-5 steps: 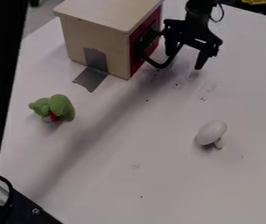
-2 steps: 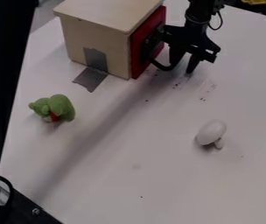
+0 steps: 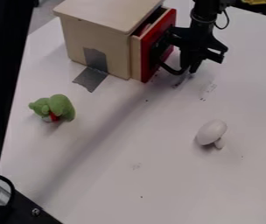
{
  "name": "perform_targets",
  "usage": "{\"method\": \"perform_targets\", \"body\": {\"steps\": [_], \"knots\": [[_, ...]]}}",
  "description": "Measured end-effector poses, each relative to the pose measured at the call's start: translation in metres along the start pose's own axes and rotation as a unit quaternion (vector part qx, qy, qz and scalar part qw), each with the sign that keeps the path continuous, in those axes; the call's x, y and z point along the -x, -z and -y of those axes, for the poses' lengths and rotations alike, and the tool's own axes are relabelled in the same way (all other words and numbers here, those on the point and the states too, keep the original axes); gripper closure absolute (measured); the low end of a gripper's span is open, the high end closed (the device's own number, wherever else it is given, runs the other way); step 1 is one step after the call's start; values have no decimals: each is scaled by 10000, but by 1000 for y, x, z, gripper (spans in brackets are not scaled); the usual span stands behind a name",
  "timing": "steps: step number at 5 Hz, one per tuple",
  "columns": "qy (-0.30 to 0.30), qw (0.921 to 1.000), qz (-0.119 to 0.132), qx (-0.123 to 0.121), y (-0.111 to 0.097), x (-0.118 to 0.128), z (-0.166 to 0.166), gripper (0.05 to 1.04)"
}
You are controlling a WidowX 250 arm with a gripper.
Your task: Open the drawer
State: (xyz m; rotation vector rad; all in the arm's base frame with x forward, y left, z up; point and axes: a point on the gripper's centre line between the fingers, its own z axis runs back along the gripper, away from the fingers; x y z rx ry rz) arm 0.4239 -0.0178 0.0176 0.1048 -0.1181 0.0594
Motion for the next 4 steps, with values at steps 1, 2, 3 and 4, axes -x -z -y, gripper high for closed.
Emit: {"method": "perform_targets", "body": {"steps": [1,2,3,4], "knots": [[46,9999,-59,146,-5,2,20,961],[162,9994,-69,303,-14,4,50,961],[94,9994,-44,337,-17,4,56,937],[-84,9996,-18,280,-19,2,54,729]]}}
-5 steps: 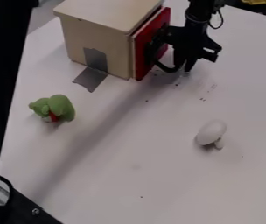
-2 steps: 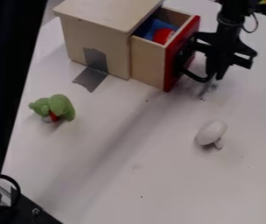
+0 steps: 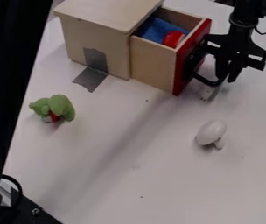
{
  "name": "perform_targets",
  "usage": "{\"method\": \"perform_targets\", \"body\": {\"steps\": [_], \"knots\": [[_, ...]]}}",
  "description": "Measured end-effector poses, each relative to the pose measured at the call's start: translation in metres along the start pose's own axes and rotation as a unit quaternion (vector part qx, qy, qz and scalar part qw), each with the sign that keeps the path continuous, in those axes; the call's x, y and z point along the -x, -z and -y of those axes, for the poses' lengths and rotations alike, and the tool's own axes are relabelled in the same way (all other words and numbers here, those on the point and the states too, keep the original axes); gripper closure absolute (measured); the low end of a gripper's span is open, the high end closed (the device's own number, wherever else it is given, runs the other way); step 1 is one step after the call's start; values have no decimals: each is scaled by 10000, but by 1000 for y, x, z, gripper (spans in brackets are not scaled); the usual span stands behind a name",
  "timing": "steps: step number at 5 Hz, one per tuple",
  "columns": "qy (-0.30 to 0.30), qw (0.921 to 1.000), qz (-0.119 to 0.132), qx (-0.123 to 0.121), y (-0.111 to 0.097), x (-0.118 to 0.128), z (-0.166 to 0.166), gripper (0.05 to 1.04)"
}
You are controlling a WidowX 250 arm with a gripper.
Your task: Open the drawer
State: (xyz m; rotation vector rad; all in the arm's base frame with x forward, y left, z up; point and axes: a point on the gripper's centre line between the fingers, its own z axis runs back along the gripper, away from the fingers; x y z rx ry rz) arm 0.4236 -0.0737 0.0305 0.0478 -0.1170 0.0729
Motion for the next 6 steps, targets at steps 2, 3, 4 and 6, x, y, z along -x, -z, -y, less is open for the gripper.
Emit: {"method": "perform_targets", "body": {"steps": [2,3,4,6], "knots": [[-258,9996,-51,58,1,0,-6,133],[-215,9995,114,195,-23,0,-8,83],[-142,9980,448,431,-73,1,-7,83],[111,9964,558,623,-128,17,-21,83]]}}
